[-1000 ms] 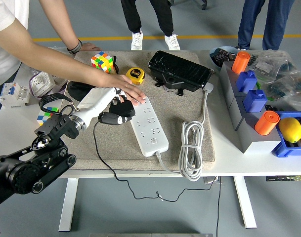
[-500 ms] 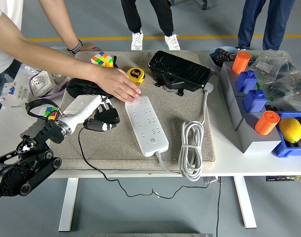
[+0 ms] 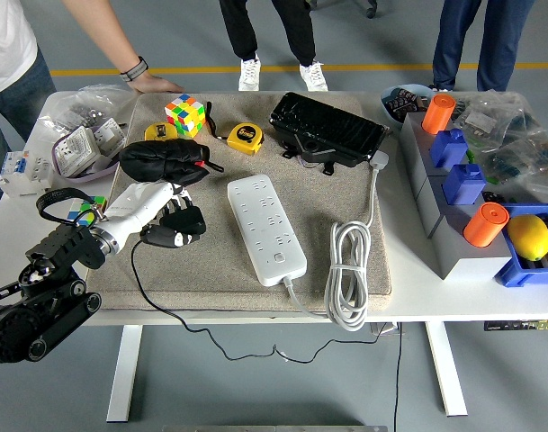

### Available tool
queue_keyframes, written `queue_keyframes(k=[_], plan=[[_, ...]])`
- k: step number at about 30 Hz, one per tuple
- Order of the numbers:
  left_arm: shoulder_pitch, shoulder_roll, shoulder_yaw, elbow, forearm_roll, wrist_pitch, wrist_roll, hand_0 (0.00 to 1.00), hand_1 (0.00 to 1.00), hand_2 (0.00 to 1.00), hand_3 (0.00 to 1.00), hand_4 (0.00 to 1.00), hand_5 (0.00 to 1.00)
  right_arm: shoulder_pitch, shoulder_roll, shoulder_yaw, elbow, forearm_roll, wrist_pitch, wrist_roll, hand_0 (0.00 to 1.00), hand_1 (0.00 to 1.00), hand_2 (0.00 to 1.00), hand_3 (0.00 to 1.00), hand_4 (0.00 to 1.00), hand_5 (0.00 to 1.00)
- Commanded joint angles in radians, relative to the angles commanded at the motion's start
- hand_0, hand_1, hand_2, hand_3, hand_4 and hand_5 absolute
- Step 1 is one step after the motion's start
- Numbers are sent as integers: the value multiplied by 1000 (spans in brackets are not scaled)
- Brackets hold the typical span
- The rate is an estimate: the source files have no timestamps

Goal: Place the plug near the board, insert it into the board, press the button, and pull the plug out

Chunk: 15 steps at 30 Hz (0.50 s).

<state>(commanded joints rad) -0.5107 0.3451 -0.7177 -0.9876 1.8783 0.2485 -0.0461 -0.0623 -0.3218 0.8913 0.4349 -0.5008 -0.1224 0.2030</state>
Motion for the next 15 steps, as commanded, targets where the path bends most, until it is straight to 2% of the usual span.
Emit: queue_keyframes(k=[2, 3, 9, 10, 15], plan=[[2, -1, -2, 0, 7, -2, 7, 310, 475, 483, 545, 811, 128, 1, -1, -1, 0, 0, 1, 0, 604, 607, 558, 545, 757, 230], [3, -2, -4, 0, 14, -4, 11, 356, 512, 540, 572, 821, 141, 1, -1, -2, 0, 0, 1, -1, 606, 607, 558, 545, 756, 230], [13, -3, -16, -9, 16, -16, 18, 356, 512, 540, 572, 821, 141, -3, -1, -5, 0, 1, 1, -1, 606, 607, 558, 545, 756, 230], [15, -3, -20, -12, 16, -20, 20, 373, 522, 545, 582, 870, 195, -3, -1, -4, 0, 0, 1, -1, 607, 607, 558, 545, 756, 229], [23, -2, -38, -22, 24, -46, 34, 373, 522, 545, 582, 870, 195, -3, -1, -3, 0, 0, 1, -1, 607, 607, 558, 545, 756, 229]])
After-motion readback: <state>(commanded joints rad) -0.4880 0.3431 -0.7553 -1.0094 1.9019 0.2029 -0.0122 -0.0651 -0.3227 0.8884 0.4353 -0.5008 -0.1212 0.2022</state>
